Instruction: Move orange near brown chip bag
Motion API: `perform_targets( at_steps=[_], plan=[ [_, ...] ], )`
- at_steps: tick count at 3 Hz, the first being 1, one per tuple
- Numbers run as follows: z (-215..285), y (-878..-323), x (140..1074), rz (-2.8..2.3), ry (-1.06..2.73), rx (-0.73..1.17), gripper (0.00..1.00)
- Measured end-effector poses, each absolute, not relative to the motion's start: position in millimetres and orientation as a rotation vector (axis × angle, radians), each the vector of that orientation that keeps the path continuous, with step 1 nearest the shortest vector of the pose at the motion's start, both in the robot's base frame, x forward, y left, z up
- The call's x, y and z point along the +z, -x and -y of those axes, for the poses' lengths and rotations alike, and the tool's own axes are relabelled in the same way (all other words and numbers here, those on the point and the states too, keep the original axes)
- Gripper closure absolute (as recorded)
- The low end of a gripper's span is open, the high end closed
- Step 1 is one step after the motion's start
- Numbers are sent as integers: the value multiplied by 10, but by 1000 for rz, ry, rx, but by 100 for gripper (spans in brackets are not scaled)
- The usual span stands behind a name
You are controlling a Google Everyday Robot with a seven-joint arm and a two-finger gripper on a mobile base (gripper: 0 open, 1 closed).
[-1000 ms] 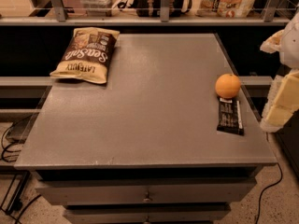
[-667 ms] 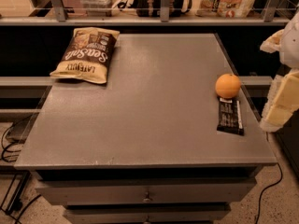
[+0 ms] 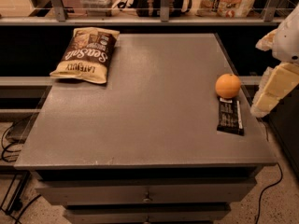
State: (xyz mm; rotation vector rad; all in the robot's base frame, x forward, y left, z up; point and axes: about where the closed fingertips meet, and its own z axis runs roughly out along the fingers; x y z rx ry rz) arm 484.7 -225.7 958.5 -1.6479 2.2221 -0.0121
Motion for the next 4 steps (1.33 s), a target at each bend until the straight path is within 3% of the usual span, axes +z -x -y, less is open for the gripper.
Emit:
perform_targets(
  at_steps=[2,4],
  plan=[
    [2268,-4936,9483,-2270,1562,11,0],
    [2483,-5601,9103,-2315,1329,90,0]
  ],
)
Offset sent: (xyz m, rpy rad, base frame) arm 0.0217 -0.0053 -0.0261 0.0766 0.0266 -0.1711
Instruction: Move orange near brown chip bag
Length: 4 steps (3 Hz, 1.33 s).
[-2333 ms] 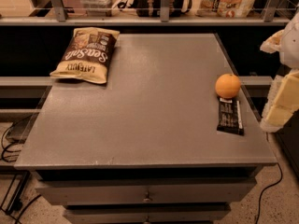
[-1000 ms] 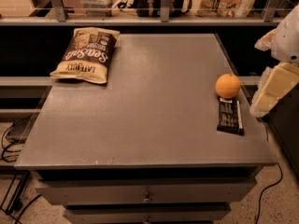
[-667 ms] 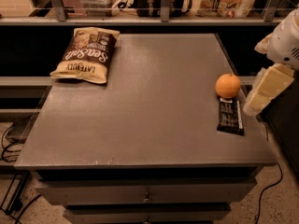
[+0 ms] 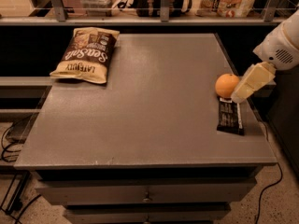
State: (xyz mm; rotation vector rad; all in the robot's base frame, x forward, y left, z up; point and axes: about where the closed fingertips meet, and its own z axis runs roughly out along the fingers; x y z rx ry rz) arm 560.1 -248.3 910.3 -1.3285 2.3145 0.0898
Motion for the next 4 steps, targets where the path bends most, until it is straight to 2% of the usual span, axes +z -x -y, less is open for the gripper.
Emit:
perform_targets(
  at_steps=[2,3,4],
  plan=[
    [2332,-6027,8738,-2314,1264,259,0],
    [2227,-6065,8601,-2335,1276,298,16],
    [2206,-6075,8565,-2356,1275,303,39]
  ],
)
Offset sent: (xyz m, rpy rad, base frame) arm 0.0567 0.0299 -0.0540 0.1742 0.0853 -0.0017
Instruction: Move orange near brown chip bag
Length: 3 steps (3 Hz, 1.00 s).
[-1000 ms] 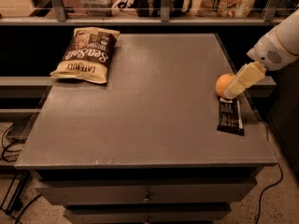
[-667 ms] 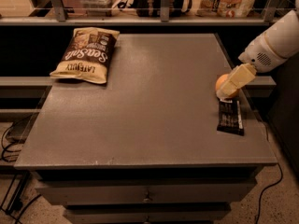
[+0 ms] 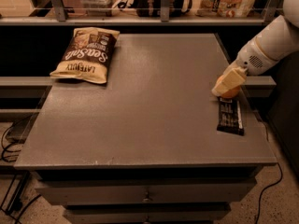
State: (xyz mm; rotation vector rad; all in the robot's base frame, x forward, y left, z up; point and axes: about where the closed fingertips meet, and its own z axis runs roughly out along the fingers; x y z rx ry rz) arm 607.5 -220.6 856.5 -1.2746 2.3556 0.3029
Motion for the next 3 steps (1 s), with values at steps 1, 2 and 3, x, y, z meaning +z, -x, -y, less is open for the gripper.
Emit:
perform_targets(
  at_steps=[1,2,3],
  plan=[
    [2141,-6083,8623,-2365,1304,259,63],
    [2021,-6122,8738,-2348,1352,215,87],
    [1823,-6263,8966,-2259,1373,238,100]
  ],
)
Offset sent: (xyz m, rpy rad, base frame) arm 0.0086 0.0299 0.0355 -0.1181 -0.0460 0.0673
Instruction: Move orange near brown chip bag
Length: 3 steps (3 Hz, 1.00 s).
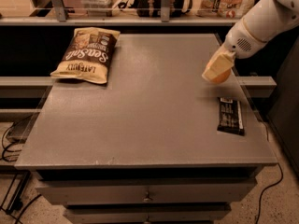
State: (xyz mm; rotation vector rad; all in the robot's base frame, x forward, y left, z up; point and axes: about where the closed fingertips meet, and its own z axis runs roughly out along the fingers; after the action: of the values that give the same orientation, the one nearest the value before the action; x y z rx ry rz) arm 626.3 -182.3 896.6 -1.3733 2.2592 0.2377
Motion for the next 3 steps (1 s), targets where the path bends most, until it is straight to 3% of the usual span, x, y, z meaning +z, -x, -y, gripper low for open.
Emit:
perform_targets(
  at_steps=[2,3],
  plan=[
    [1130,-6612,9565,-1936,1342,372,100],
    [1130,-6612,9565,-1936,1342,372,100]
  ],
)
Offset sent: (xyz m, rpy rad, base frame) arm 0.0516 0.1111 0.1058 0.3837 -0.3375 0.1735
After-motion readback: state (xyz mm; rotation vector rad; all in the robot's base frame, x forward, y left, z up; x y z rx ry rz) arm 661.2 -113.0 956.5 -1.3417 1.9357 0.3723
